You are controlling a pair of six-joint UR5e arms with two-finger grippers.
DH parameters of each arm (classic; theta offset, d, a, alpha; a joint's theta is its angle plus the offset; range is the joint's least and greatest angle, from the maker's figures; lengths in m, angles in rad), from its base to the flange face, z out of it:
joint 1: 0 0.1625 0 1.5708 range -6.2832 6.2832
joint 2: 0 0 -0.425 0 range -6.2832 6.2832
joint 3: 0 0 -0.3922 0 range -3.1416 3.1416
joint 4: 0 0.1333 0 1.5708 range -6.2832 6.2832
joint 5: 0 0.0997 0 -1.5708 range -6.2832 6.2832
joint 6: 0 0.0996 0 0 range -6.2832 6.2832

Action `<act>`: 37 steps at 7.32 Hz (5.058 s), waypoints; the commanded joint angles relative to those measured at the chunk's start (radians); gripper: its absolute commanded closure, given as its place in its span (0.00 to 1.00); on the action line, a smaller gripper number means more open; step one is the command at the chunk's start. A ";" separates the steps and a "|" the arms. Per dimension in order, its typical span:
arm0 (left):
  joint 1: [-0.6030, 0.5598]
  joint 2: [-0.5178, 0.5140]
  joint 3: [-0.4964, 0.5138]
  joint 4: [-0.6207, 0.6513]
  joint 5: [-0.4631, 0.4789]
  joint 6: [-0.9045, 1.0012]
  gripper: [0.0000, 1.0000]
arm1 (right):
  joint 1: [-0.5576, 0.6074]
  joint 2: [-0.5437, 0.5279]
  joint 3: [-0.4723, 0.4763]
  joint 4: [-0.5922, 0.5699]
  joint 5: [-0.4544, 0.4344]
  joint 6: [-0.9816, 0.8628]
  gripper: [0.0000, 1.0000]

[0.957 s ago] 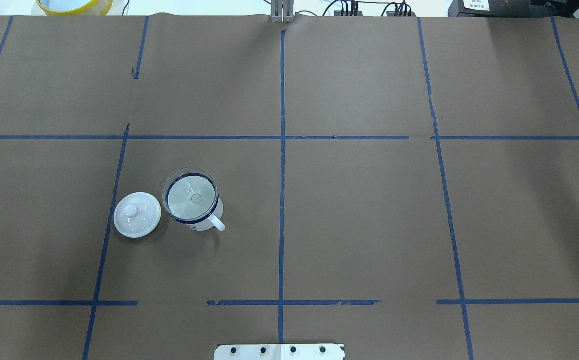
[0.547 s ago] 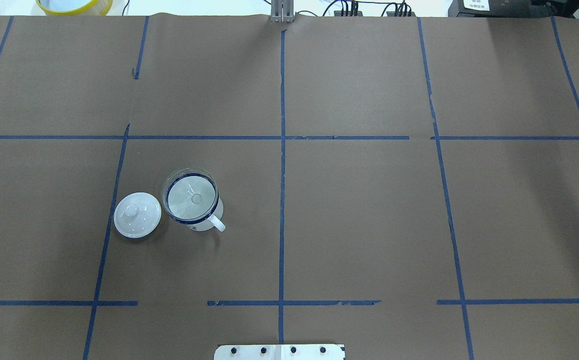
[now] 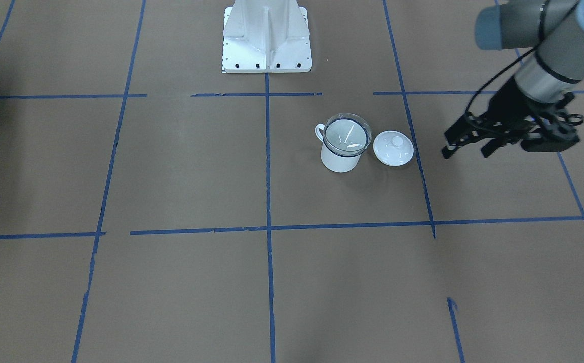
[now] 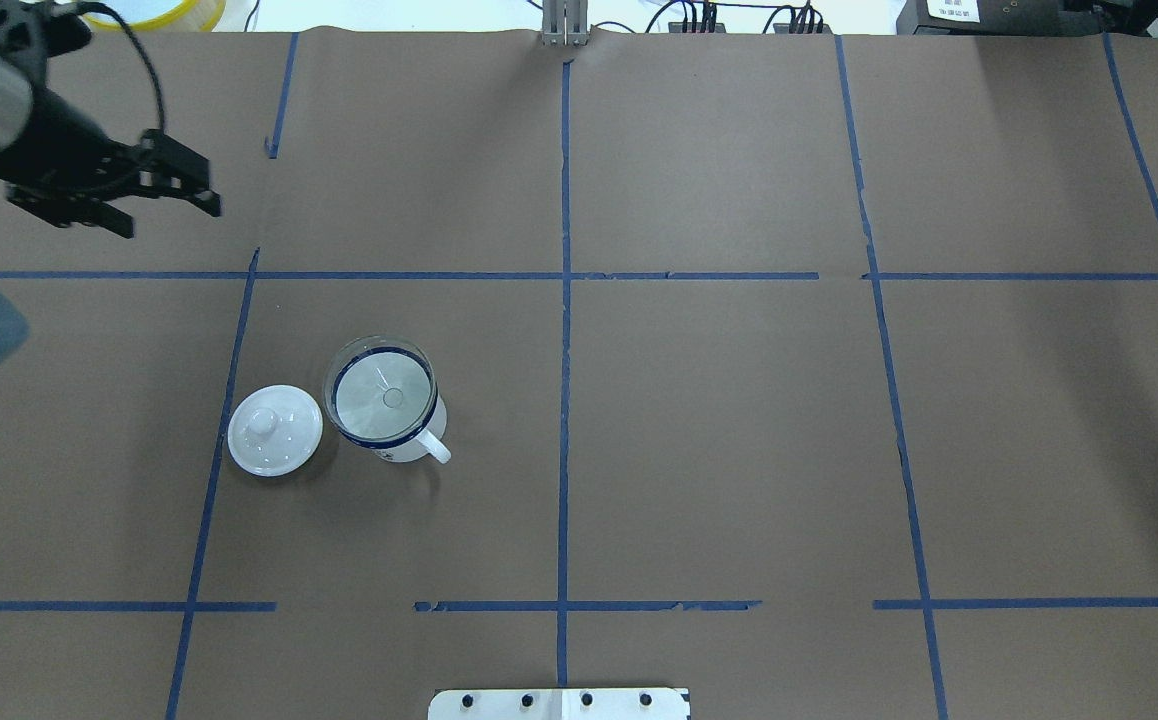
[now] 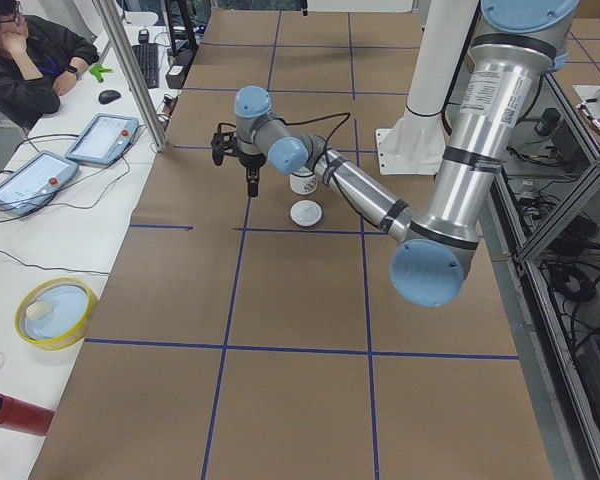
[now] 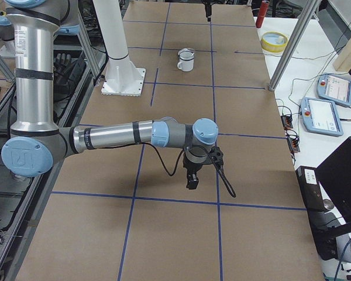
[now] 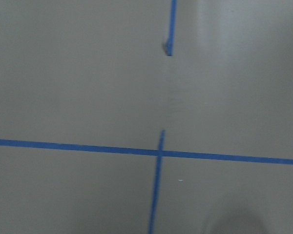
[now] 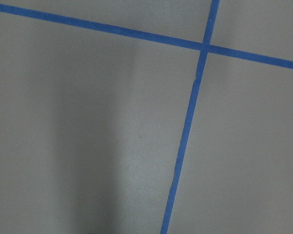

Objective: Remove funnel from cup
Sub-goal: 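Move the left gripper over the mug and grasp the clear funnel, then lift the clear funnel up out of the mug with the left gripper, then carry the funnel farther from the robot and lower it onto the table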

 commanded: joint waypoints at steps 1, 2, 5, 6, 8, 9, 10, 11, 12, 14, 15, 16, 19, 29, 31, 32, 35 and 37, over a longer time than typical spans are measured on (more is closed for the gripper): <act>0.198 -0.115 -0.004 0.016 0.167 -0.257 0.00 | 0.000 0.000 0.000 0.000 0.000 0.001 0.00; 0.301 -0.153 -0.002 0.077 0.314 -0.308 0.00 | 0.000 0.000 0.000 0.000 0.000 0.001 0.00; 0.418 -0.183 0.012 0.110 0.367 -0.367 0.00 | 0.000 0.000 0.000 0.000 0.000 0.000 0.00; 0.443 -0.181 0.015 0.110 0.420 -0.373 0.02 | 0.000 0.000 0.000 0.000 0.000 0.001 0.00; 0.452 -0.180 0.018 0.109 0.424 -0.372 0.14 | 0.000 0.000 0.000 0.000 0.000 0.000 0.00; 0.452 -0.181 0.019 0.109 0.424 -0.372 0.27 | 0.000 0.000 0.000 0.000 0.000 0.000 0.00; 0.451 -0.183 0.012 0.110 0.423 -0.372 0.77 | 0.000 0.000 0.000 0.000 0.000 0.000 0.00; 0.451 -0.183 0.004 0.113 0.424 -0.372 1.00 | 0.000 0.000 0.000 0.000 0.000 0.001 0.00; 0.451 -0.184 0.002 0.113 0.424 -0.372 1.00 | 0.000 0.000 0.000 0.000 0.000 0.000 0.00; 0.451 -0.183 0.002 0.125 0.426 -0.372 1.00 | 0.000 0.000 0.000 0.000 0.000 0.001 0.00; 0.449 -0.190 -0.004 0.147 0.426 -0.372 1.00 | 0.000 0.000 0.000 0.000 0.000 0.001 0.00; 0.446 -0.195 -0.043 0.188 0.424 -0.365 1.00 | 0.000 0.000 0.000 0.000 0.000 0.000 0.00; 0.370 -0.260 -0.169 0.363 0.418 -0.353 1.00 | 0.000 0.000 0.000 0.000 0.000 0.001 0.00; 0.213 -0.298 0.609 -0.780 1.018 -0.836 1.00 | 0.000 0.000 0.000 0.000 0.000 0.000 0.00; 0.254 -0.307 0.721 -0.847 1.069 -0.882 1.00 | 0.000 0.000 0.000 0.000 0.000 0.000 0.00; 0.283 -0.305 0.781 -0.934 1.132 -0.894 1.00 | 0.000 0.000 0.000 0.000 0.000 0.001 0.00; 0.307 -0.304 0.800 -0.950 1.140 -0.918 1.00 | 0.000 0.000 0.000 0.000 0.000 0.001 0.00; 0.308 -0.299 0.794 -0.948 1.140 -0.915 0.72 | 0.000 0.000 0.000 0.000 0.000 0.001 0.00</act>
